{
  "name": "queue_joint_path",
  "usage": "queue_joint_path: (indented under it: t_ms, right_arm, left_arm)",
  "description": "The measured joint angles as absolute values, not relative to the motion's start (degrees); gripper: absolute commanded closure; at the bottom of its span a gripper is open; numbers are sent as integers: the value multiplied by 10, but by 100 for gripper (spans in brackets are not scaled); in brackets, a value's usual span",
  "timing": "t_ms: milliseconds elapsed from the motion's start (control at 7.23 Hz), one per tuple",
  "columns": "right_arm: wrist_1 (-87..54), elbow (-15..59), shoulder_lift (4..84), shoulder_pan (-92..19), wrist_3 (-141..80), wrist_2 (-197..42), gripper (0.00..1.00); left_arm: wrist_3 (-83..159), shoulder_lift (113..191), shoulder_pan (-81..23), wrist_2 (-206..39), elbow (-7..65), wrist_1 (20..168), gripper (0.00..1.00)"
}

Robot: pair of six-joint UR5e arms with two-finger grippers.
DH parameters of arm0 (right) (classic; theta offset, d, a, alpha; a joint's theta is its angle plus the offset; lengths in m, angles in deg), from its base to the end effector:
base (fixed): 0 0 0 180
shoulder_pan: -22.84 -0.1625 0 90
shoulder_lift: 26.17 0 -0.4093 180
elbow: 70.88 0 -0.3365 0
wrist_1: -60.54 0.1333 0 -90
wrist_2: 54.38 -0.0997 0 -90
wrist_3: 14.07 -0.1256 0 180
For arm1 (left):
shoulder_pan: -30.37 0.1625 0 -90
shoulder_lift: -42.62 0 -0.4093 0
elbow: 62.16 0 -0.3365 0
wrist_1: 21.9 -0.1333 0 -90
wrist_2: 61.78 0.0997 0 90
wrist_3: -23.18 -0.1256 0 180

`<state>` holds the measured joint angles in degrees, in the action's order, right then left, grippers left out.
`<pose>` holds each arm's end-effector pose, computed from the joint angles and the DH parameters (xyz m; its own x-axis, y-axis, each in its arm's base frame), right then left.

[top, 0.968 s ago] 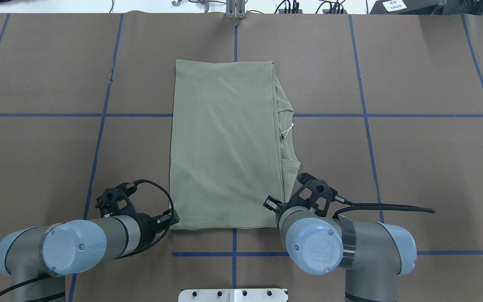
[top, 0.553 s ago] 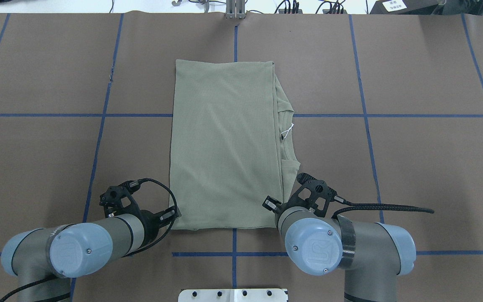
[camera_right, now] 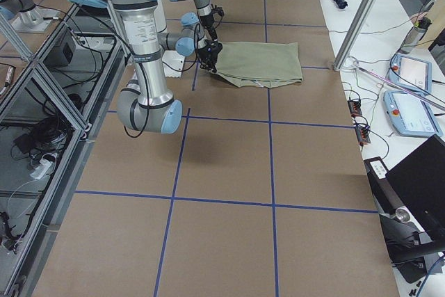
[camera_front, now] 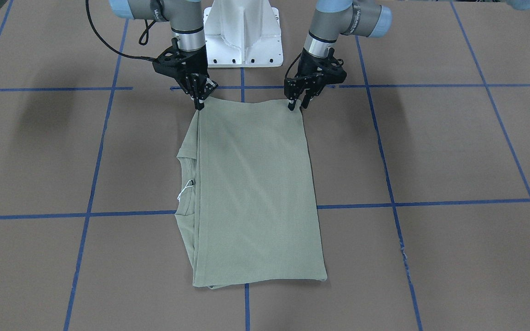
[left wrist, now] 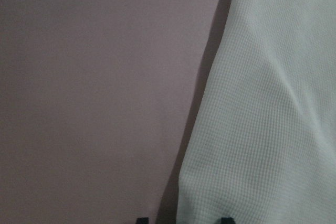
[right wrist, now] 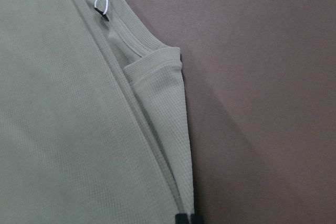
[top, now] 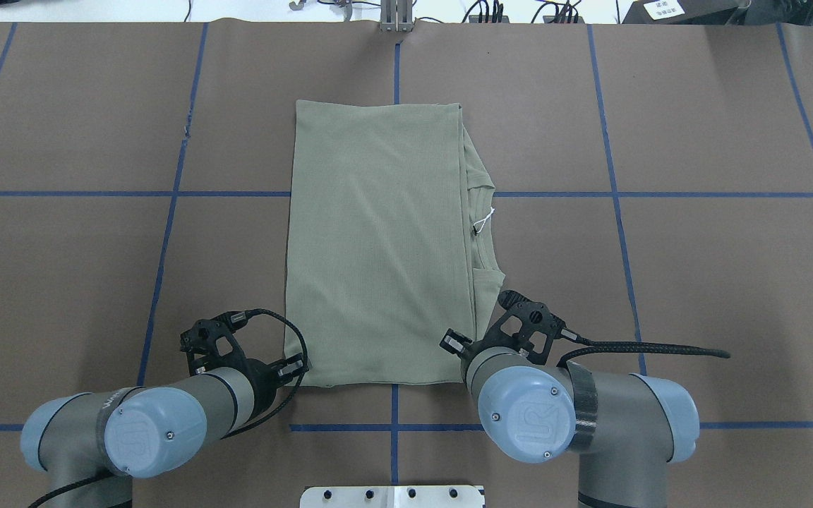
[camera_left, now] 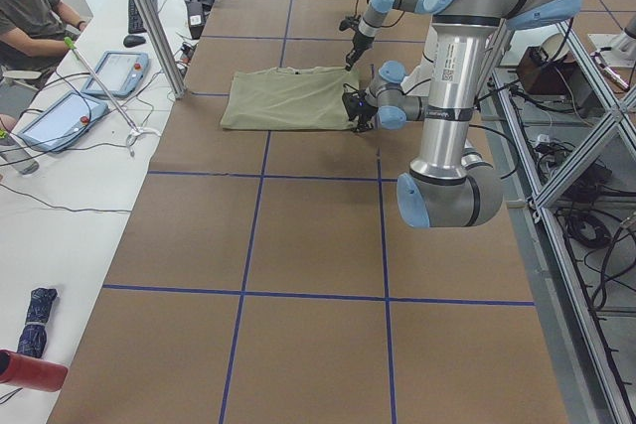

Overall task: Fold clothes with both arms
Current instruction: 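Grasp the near edge of the shirt with both grippers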

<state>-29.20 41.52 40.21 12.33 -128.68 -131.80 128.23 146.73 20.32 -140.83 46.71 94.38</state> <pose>-0.5165 -0.2592 0.3080 0.4792 0.5023 0.7198 -0.5856 0.7938 -0.1641 0.5033 -0.2488 0.3536 0.3998 -0.3298 -0.8552 0.4514 0.8829 -0.1294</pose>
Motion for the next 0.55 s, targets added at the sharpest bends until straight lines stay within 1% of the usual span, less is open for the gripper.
queue_joint_path:
  t_ms: [138, 553]
  right_arm:
    - [-292, 417, 402, 123, -1287, -1318, 100]
    - [-293, 420, 401, 123, -1287, -1318, 100]
  left_arm:
    - [1282, 1471, 204, -1408, 467, 944, 100]
    - [1283, 1480, 204, -1408, 474, 939, 100]
